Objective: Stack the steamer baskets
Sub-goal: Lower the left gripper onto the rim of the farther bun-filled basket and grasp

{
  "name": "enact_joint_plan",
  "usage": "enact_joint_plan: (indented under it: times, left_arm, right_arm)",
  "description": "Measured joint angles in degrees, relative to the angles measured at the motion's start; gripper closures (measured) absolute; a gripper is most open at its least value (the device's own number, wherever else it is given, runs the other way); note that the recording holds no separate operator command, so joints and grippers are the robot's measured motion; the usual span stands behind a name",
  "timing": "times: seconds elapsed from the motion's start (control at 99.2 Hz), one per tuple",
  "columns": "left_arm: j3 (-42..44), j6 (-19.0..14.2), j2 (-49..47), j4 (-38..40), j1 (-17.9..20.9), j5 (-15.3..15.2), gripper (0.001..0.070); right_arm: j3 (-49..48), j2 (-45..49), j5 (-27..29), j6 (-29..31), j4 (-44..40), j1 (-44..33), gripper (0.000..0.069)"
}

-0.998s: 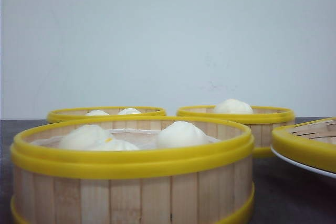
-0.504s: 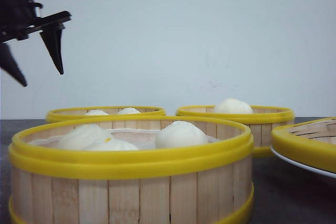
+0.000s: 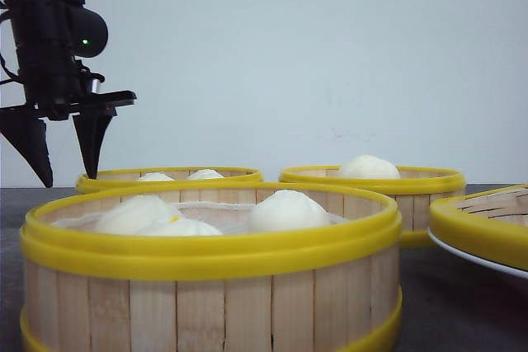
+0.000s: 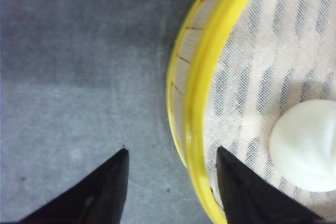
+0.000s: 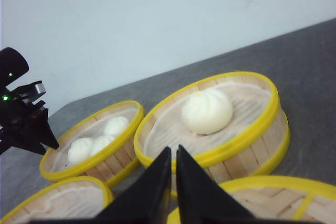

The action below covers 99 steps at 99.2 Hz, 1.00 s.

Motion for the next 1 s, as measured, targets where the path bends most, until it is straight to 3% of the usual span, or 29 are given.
enact_joint_plan:
  times: [0.192, 0.353, 0.534, 0.595, 0.756, 0.998]
  left_arm:
    - [0.0, 0.8, 2.3, 1.1, -0.2, -0.6, 0.0401]
    - [0.0, 1.1, 3.6, 0.9, -1.4, -4.6, 0.0402]
    - [0.2, 1.2, 4.1, 0.7, -1.8, -4.7, 0.0407]
    - [0.2, 1.2, 4.1, 1.0, -2.0, -4.6, 0.0449]
    - [0.2, 1.2, 4.1, 1.9, -3.1, -4.4, 0.0646]
    - [1.7, 0.7, 4.8, 1.2, -3.0, -4.3, 0.0675]
  right_arm:
    - [0.0, 0.0, -1.3, 0.0, -1.0, 0.0, 0.0679]
    - [0.0, 0.0, -1.5, 0.0, -1.3, 0.0, 0.0679]
    - [0.0, 0.0, -1.5, 0.0, -1.7, 0.0, 0.0679]
    - [0.0, 0.0, -1.5, 0.0, -2.3, 0.0, 0.0679]
    - [0.0, 0.0, -1.5, 0.0, -2.6, 0.0, 0.0679]
    - [0.0, 0.0, -1.5, 0.0, -2.6, 0.0, 0.0679]
